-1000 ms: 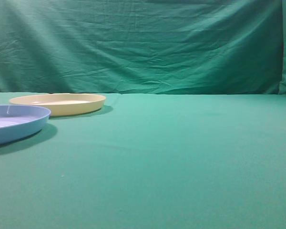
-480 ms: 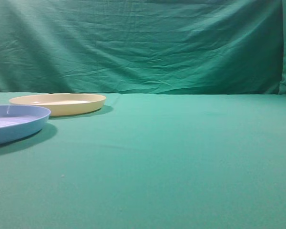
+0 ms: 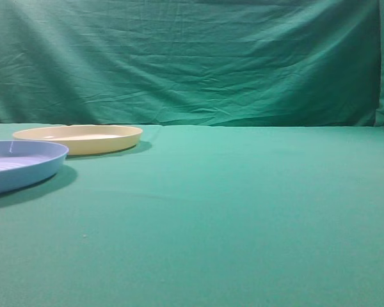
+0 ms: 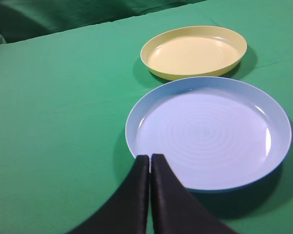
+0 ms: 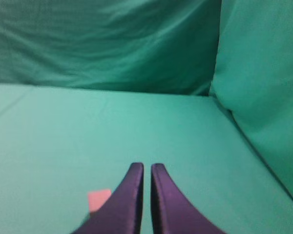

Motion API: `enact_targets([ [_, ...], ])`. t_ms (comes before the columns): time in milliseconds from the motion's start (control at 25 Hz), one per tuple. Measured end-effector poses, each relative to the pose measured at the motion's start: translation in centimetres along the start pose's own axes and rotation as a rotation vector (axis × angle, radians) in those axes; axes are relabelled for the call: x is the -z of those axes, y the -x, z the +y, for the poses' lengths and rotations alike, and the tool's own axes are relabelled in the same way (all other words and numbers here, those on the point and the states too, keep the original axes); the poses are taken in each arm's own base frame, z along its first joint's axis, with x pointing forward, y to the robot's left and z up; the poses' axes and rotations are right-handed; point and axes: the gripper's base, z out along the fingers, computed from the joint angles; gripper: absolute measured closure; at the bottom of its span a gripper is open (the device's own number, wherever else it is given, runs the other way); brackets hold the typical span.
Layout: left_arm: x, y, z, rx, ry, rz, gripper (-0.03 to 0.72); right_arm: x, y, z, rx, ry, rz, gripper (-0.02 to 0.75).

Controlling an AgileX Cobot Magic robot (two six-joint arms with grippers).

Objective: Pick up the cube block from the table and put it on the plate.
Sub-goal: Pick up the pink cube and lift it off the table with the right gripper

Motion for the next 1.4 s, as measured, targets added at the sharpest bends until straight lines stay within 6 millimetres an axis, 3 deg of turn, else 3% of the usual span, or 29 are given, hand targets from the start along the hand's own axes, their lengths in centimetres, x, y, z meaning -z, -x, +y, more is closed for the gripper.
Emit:
enact_targets([
  [40, 0.0, 0.0, 0.0, 0.0, 0.0, 0.0, 0.688, 0.0, 0.4, 0.0, -0.026, 0.002, -0.039, 0.738],
  [80, 0.0, 0.0, 0.0, 0.0, 0.0, 0.0, 0.688, 0.0, 0.7, 0.0, -0.042, 0.001, -0.074, 0.69],
  [240, 0.0, 0.0, 0.0, 0.0, 0.0, 0.0, 0.688, 0.2, 1.9, -0.1, -0.061, -0.009, -0.213, 0.69],
  [360, 0.0, 0.0, 0.0, 0.0, 0.0, 0.0, 0.688, -0.1, 2.2, -0.2, -0.064, -0.01, -0.195, 0.69],
  [600, 0.0, 0.0, 0.0, 0.0, 0.0, 0.0, 0.688, -2.8, 5.6, -0.1, -0.081, 0.007, 0.097, 0.69],
  [880, 0.0, 0.0, 0.0, 0.0, 0.0, 0.0, 0.688, -6.1, 6.3, 0.4, -0.233, 0.039, 0.403, 0.69],
  [1080, 0.0, 0.0, 0.0, 0.0, 0.0, 0.0, 0.688, -7.9, 7.2, 0.8, -0.059, 0.12, 0.562, 0.69],
  [1280, 0.0, 0.0, 0.0, 0.0, 0.0, 0.0, 0.688, -11.2, 7.6, 1.0, 0.063, 0.21, 0.747, 0.69],
  [1400, 0.0, 0.0, 0.0, 0.0, 0.0, 0.0, 0.688, -13.3, 7.1, 1.8, 0.122, 0.278, 0.828, 0.505],
])
